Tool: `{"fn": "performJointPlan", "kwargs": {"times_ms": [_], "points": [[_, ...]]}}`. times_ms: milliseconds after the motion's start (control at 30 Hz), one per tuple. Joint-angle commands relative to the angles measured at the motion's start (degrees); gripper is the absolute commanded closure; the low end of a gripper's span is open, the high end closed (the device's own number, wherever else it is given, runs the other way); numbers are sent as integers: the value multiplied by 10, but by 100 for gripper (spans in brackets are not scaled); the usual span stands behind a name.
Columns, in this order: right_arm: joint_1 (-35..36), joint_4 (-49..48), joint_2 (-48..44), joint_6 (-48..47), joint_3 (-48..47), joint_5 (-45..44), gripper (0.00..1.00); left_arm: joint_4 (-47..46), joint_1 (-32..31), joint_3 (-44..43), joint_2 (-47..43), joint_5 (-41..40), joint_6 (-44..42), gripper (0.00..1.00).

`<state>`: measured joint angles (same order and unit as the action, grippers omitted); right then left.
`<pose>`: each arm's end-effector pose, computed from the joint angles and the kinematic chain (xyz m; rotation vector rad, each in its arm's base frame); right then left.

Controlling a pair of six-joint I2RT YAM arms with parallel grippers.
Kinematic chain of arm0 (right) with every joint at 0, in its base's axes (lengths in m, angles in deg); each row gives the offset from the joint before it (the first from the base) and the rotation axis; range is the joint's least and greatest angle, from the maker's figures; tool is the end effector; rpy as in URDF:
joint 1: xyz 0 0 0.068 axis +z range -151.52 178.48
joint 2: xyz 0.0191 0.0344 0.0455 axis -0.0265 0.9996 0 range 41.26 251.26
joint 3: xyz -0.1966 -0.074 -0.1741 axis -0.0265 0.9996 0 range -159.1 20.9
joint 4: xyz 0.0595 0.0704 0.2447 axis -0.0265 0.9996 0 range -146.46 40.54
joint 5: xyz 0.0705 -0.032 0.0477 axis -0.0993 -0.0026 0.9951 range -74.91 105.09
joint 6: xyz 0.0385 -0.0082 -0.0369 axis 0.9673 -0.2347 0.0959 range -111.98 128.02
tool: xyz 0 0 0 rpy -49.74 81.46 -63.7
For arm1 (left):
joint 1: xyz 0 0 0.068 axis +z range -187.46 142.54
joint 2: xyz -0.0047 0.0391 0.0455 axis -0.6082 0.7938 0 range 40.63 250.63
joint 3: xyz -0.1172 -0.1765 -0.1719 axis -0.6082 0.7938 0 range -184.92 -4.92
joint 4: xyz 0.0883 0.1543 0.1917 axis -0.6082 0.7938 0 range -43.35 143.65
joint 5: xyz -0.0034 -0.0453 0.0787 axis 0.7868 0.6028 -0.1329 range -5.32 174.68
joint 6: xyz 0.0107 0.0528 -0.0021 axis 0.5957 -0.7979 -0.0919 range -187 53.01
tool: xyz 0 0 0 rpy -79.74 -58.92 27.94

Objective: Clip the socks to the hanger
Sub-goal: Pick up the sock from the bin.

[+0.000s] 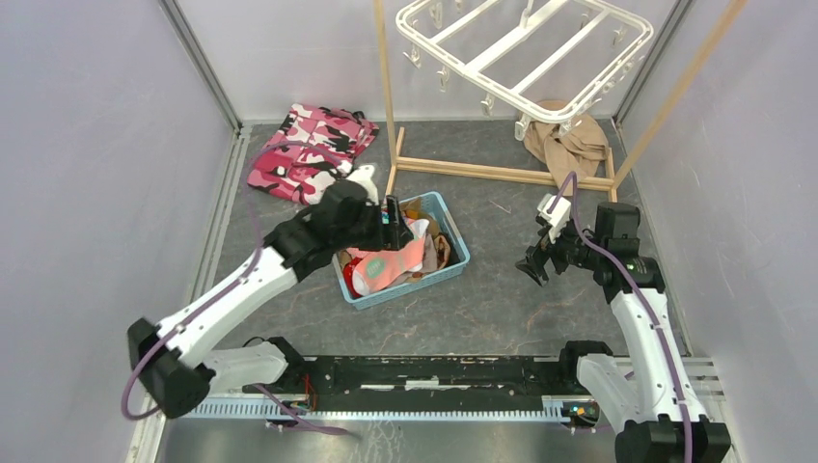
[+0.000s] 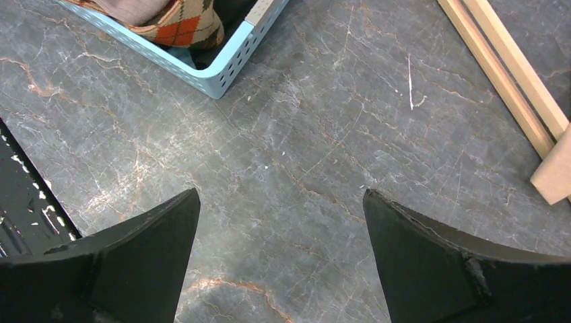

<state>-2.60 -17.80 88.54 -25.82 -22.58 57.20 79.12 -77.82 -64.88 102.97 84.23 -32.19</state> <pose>0.1639 0.0209 0.2834 -0.9359 1.9185 0.4947 0.1789 -0.1518 0.3344 0.1056 2.2728 -0.7178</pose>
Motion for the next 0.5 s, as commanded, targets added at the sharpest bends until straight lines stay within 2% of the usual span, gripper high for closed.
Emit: {"fn": "performJointPlan", "kwargs": {"times_ms": [0,167,233,333,400,467], "points": [[-14,-7,12,-8,3,18,2,-27,-19,-74,95,-112,-67,26],[-29,-24,35,0,2,24,2,23,-19,-176,211,-170,-65,31],[-33,-31,46,6,0,29,2,61,-18,-214,243,-222,-28,34],[-33,-38,62,9,-1,28,2,126,-12,-251,270,-290,76,38],[-33,-43,72,13,-1,28,2,164,1,-259,280,-291,152,42],[-33,-48,80,17,-1,30,2,187,11,-264,288,-284,193,47]]}}
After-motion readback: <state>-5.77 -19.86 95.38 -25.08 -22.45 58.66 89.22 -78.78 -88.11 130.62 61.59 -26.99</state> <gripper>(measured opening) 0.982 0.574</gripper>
